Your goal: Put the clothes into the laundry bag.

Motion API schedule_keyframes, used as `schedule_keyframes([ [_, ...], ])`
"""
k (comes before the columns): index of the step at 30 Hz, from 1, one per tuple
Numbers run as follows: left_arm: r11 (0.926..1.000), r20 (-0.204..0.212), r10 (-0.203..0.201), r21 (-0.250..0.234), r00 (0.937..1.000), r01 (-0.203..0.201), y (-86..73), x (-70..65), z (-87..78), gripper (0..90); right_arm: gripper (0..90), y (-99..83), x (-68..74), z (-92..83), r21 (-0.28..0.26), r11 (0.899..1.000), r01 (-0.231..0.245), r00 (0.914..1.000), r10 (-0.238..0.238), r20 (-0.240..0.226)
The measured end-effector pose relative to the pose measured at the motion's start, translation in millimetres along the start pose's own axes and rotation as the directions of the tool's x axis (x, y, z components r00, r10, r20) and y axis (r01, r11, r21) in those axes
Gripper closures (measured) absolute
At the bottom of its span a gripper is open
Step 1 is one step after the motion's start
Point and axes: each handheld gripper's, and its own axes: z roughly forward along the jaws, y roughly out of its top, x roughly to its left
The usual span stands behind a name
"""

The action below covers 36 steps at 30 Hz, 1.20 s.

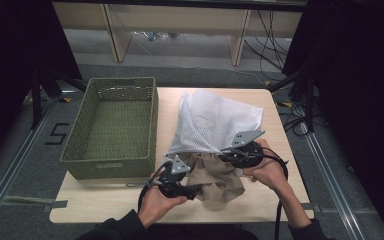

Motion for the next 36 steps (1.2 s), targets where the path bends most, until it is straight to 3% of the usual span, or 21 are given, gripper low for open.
schedule_keyframes([
  [1, 0.9996, 0.018, -0.020, 0.021, 0.9996, 0.019, -2.0, -6.2, 7.5, 19.5, 90.0, 0.2, 0.0, 0.4, 0.000, 1.000, 0.004, 1.0000, -0.004, 0.001],
  [2, 0.9995, 0.033, -0.012, 0.031, 0.9994, 0.011, -3.3, -10.7, 15.0, 17.4, 90.0, 0.3, 0.3, 0.4, 0.004, 1.000, 0.000, 1.0000, 0.000, 0.001],
  [6, 0.9926, 0.004, 0.107, 0.057, 0.9942, -0.107, 2.1, -23.9, 39.7, 16.9, 90.0, -0.5, 0.3, 0.9, 0.002, 1.000, -0.001, 1.0000, 0.001, -0.003],
  [7, 0.9883, -0.011, 0.147, 0.044, 0.9891, -0.146, 4.7, -25.1, 44.2, 21.6, 90.0, -1.0, 1.0, 2.1, -0.007, 1.000, -0.006, 1.0000, 0.006, 0.003],
  [8, 0.9842, -0.012, 0.177, 0.014, 0.9842, -0.176, 7.7, -24.4, 47.6, 41.3, 90.0, -1.1, 0.8, 2.5, -0.003, 1.000, -0.003, 1.0000, 0.003, 0.004],
  [9, 0.9797, -0.034, 0.200, 0.016, 0.9791, -0.200, 12.8, -22.2, 50.1, 59.7, 90.0, -1.3, 0.9, 2.4, -0.003, 1.000, 0.004, 1.0000, -0.004, 0.006],
  [11, 0.9846, -0.072, 0.168, -0.038, 0.9832, -0.171, 24.6, -14.2, 52.7, 75.8, 90.0, -1.7, 1.6, 1.0, -0.006, 1.000, 0.007, 1.0000, -0.007, 0.000],
  [12, 0.9876, -0.096, 0.133, -0.072, 0.9865, -0.140, 31.0, -9.4, 53.2, 80.4, 90.0, -1.5, 1.5, -1.0, 0.005, 1.000, -0.003, 1.0000, 0.003, -0.003],
  [14, 0.9855, -0.158, 0.102, -0.119, 0.9822, -0.121, 44.6, 4.4, 48.3, 83.5, 90.0, -1.3, 1.2, -4.4, -0.002, 1.000, 0.006, 1.0000, -0.006, -0.005],
  [15, 0.9827, -0.199, 0.117, -0.119, 0.9730, -0.142, 51.2, 11.8, 43.2, 84.3, 90.0, -1.3, 1.3, -5.4, -0.006, 1.000, 0.004, 1.0000, -0.004, -0.003],
  [16, 0.9799, -0.224, 0.106, -0.142, 0.9688, -0.140, 56.2, 18.3, 40.2, 84.4, 90.0, -1.9, 2.2, -6.3, -0.018, 1.000, -0.005, 1.0000, 0.005, 0.005],
  [18, 0.9778, -0.257, 0.056, -0.181, 0.9649, -0.105, 60.1, 31.1, 39.4, 84.0, 90.0, -2.4, 3.2, -6.7, -0.016, 1.000, -0.005, 1.0000, 0.005, 0.002],
  [20, 0.9836, -0.268, 0.035, -0.162, 0.9629, -0.080, 54.3, 39.4, 47.8, 81.1, 90.0, -3.0, 2.5, -6.0, 0.003, 1.000, -0.006, 1.0000, 0.006, -0.006],
  [21, 0.9861, -0.273, 0.048, -0.140, 0.9608, -0.089, 50.0, 42.2, 52.9, 79.0, 90.0, -4.0, 2.6, -3.4, -0.003, 1.000, 0.003, 1.0000, -0.003, -0.009],
  [23, 0.9898, -0.242, 0.028, -0.129, 0.9698, -0.061, 41.1, 43.6, 60.0, 75.6, 90.0, -6.3, 2.9, 1.5, 0.010, 1.000, 0.005, 0.9999, -0.005, -0.010],
  [24, 0.9904, -0.222, -0.008, -0.136, 0.9749, -0.022, 37.6, 41.0, 61.6, 72.8, 90.0, -7.6, 2.7, 3.2, 0.016, 1.000, 0.000, 0.9999, 0.001, -0.013],
  [27, 0.9936, -0.185, 0.007, -0.110, 0.9827, -0.028, 32.1, 34.1, 51.1, 58.3, 90.0, -10.4, -0.1, 5.1, 0.032, 0.999, -0.012, 0.9997, 0.012, -0.020],
  [29, 0.9930, -0.150, -0.033, -0.117, 0.9881, 0.015, 28.7, 28.8, 40.6, 47.5, 90.0, -11.3, -1.5, 5.0, 0.030, 0.999, -0.018, 0.9998, 0.019, -0.012],
  [30, 0.9934, -0.133, -0.031, -0.113, 0.9907, 0.016, 27.1, 27.0, 35.0, 41.9, 90.0, -11.6, -1.5, 5.1, 0.019, 1.000, -0.023, 0.9997, 0.023, -0.011],
  [35, 0.9944, -0.083, -0.062, -0.090, 0.9946, 0.055, 14.0, 14.5, 9.4, 26.0, 90.0, -9.8, -0.2, 4.3, 0.021, 0.999, -0.036, 0.9993, 0.036, -0.013],
  [36, 0.9964, -0.085, -0.049, -0.072, 0.9951, 0.043, 11.1, 11.5, 6.0, 24.2, 90.0, -9.6, -0.8, 4.9, 0.018, 0.999, -0.026, 0.9996, 0.027, -0.011],
])
